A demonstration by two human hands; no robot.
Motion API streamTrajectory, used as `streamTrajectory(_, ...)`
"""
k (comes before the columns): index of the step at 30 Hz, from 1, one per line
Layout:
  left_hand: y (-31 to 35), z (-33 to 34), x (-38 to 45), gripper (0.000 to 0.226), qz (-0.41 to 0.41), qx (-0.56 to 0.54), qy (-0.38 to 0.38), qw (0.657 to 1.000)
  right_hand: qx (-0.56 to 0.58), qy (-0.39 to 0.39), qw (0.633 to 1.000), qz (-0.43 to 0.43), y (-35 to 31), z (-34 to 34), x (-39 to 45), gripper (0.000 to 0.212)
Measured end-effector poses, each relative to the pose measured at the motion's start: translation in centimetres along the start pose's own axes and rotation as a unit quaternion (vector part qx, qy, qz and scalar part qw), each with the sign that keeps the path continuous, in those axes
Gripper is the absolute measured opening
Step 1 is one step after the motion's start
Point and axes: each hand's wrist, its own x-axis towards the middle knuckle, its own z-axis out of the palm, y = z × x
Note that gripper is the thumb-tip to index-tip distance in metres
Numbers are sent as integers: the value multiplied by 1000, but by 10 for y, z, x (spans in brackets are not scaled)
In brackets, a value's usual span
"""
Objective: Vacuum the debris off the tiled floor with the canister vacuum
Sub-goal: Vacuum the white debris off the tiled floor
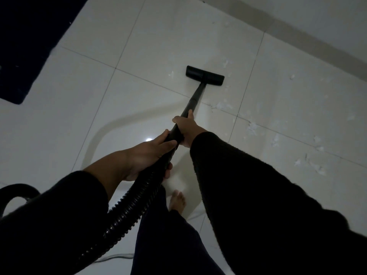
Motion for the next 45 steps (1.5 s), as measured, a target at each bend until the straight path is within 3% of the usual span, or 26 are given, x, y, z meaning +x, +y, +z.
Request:
streamTrajectory(7,63,-32,27,57,-6,10,3,1000,7,17,1000,-5,-64,17,28,81)
streamTrajectory(15,123,-54,53,51,-10,29,-21,999,25,33,999,-5,-121,25,53,80)
streamTrajectory(21,166,-59,82,29,-11,34,-22,999,9,43,999,-7,-165,18,85,80)
streamTrajectory(29,224,-64,122,55,-10,21,8,1000,21,28,999,-20,-227,9,123,81)
streamTrajectory(45,302,-61,176,56,-2,35,27,999,-35,48,998,-19,-306,-7,175,85)
